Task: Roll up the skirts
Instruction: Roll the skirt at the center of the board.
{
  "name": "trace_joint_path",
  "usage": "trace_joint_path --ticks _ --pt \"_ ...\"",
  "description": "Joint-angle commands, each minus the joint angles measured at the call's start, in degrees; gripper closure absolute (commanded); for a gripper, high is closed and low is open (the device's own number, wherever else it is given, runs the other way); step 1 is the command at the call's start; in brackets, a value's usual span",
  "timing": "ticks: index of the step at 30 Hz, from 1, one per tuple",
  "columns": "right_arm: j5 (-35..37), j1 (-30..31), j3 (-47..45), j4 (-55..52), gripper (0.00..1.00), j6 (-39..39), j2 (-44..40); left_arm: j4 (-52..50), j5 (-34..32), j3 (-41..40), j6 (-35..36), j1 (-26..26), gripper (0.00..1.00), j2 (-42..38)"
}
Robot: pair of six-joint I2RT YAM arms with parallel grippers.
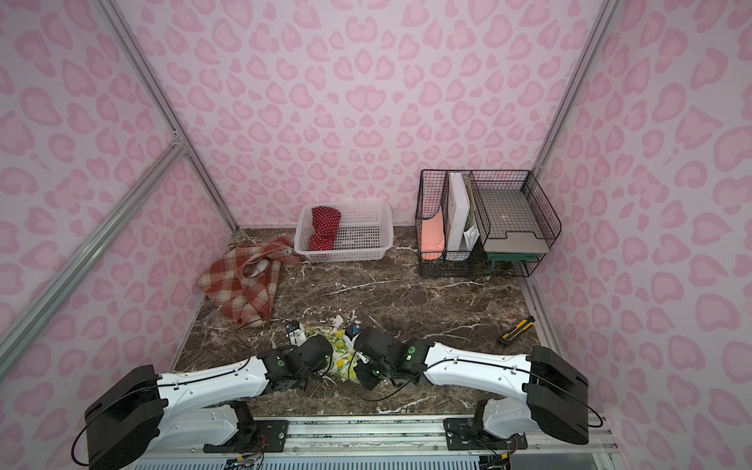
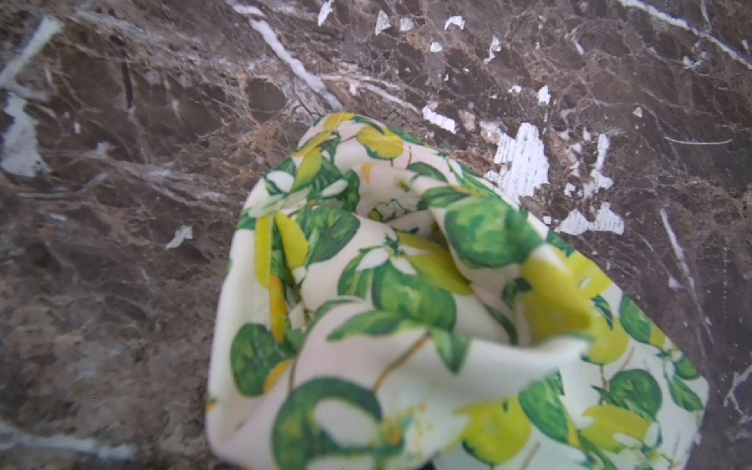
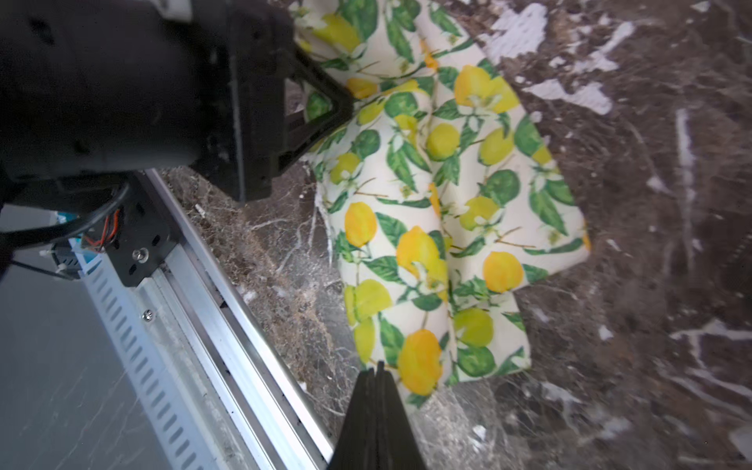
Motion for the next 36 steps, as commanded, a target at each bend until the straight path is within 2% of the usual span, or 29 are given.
trace_joint_path --ticks 1,9,12,15,17,22,25,28,36 --pt "-0.5 0.4 -0.1 7.7 0.94 -2.1 2.4 -4.9 2.7 -0.3 2.5 0.4 1.0 0.6" --pt "1.2 0.3 -0.4 10.6 0.89 -4.6 9.4 -2.1 4.9 -0.9 4.6 0.6 1.0 0.4" --pt "2.9 0.4 -1.0 11.1 0.79 -5.7 10.6 -1.4 6.0 -0.6 6.1 0.6 1.0 0.7" --pt "4.7 1.1 -1.9 11.7 0.64 -6.1 10.5 -0.9 6.7 -0.5 6.8 0.8 1.0 1.2" --pt "5.2 1.5 -2.1 11.7 0.6 -6.3 9.9 -0.8 7.3 -0.2 7.3 1.1 1.0 1.8" --pt "0.5 2.2 -1.8 12.8 0.64 -5.5 5.4 -0.2 8.0 -0.2 7.8 1.6 1.0 2.8" --pt "0.8 2.0 -2.4 14.3 0.68 -5.2 3.2 0.3 8.3 -0.5 7.8 1.8 1.0 2.7" --pt "2.0 1.4 -2.5 13.9 0.7 -6.2 4.8 0.5 8.4 -0.5 8.1 1.8 1.0 2.6" --pt "5.7 1.1 -3.5 15.7 0.67 -9.9 10.1 1.6 10.0 -0.9 9.2 1.8 1.0 2.1"
